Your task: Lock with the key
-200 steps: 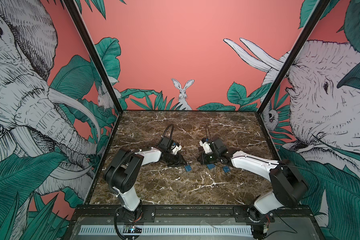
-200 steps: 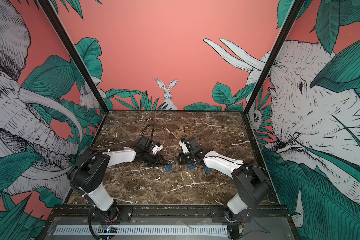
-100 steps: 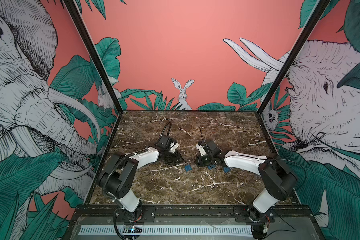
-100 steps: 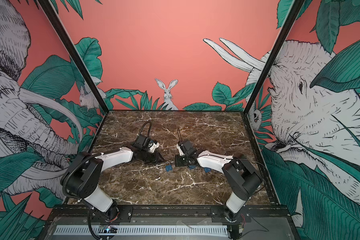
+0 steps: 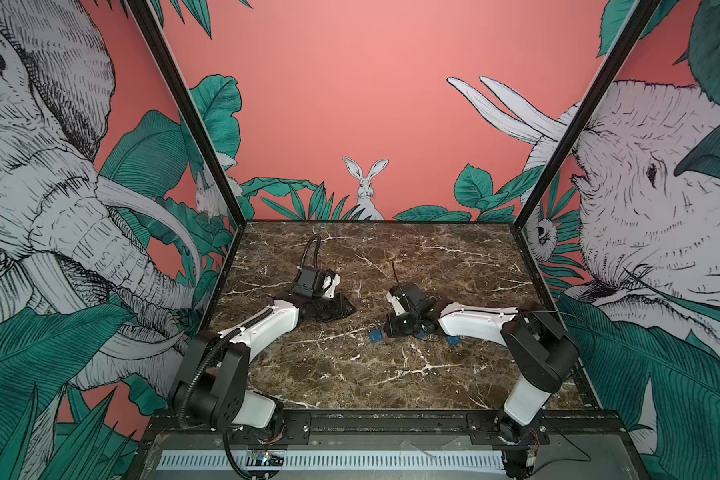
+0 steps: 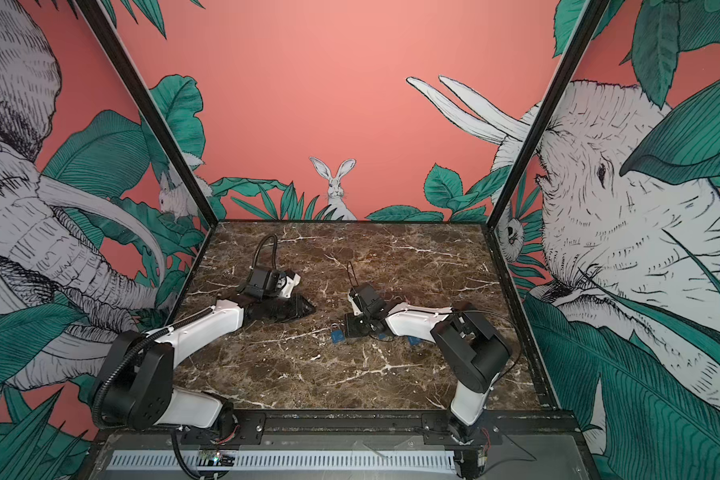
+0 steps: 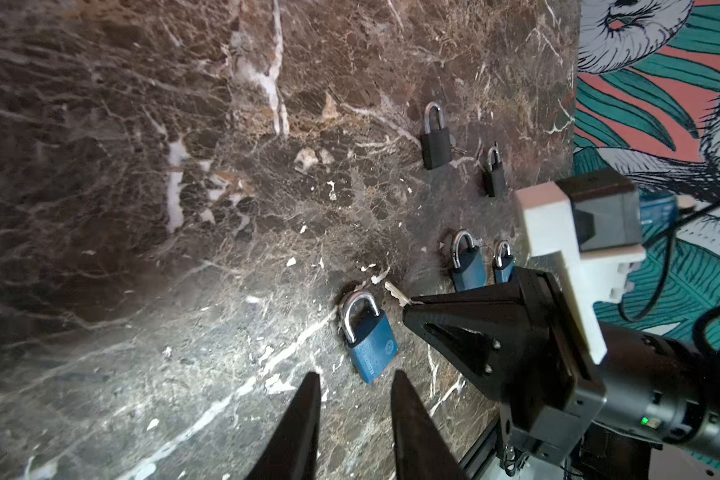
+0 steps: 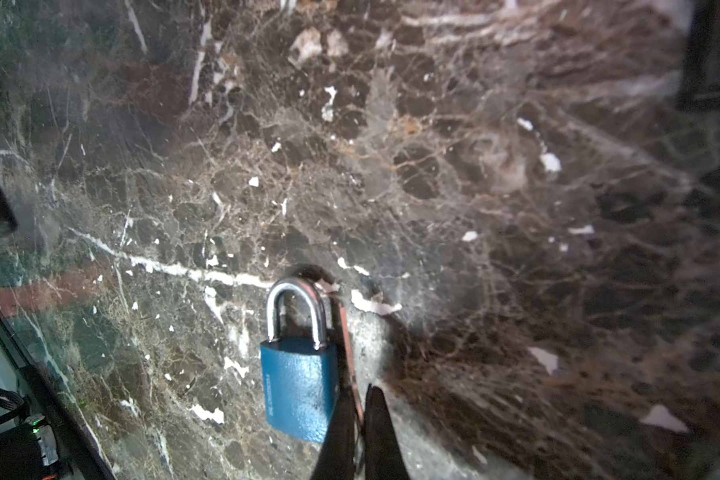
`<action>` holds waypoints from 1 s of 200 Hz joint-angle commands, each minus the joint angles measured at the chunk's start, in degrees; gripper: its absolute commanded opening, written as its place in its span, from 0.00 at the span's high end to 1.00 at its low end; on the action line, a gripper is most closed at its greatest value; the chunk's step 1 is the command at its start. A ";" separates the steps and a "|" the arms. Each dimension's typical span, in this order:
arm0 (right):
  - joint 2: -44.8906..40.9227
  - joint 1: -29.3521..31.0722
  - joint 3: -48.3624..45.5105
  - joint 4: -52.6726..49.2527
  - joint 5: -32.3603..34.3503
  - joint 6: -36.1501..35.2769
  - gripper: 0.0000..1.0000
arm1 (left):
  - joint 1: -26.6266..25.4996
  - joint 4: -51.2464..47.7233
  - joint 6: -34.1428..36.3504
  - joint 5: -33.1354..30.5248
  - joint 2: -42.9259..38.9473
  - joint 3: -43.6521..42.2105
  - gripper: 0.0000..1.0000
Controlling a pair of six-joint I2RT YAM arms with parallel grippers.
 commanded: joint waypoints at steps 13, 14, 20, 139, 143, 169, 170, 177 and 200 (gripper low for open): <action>1.22 1.10 1.37 1.34 0.69 0.91 0.98 | 0.40 0.40 -0.69 -0.06 -1.59 -1.66 0.68; 1.17 1.19 1.37 1.33 0.70 0.89 0.98 | 0.40 0.40 -0.69 -0.06 -1.57 -1.66 0.68; 1.32 1.31 1.44 1.36 0.70 0.95 0.97 | 0.40 0.41 -0.64 -0.05 -1.77 -1.80 0.68; -4.04 2.38 2.56 -4.53 4.66 -1.26 0.78 | 1.45 0.35 -1.12 -1.43 -6.82 -3.34 0.69; -4.48 2.40 2.69 -5.03 5.09 -1.52 0.78 | 1.45 0.21 -0.96 -1.93 -7.41 -3.40 0.69; -7.23 2.51 3.17 -8.11 8.09 -3.13 0.78 | 1.54 -0.88 -0.18 -8.33 -11.85 -2.67 0.68; -7.27 2.51 3.19 -8.23 8.14 -3.20 0.77 | 1.54 -0.85 -0.17 -8.50 -12.11 -2.65 0.68; -10.13 2.51 3.33 -8.82 9.07 -4.24 0.77 | 1.59 -0.70 -0.08 -11.04 -13.48 -2.63 0.68; -14.30 2.35 3.69 -10.86 14.55 -8.39 0.76 | 1.54 0.62 0.96 -19.37 -18.45 -2.84 0.67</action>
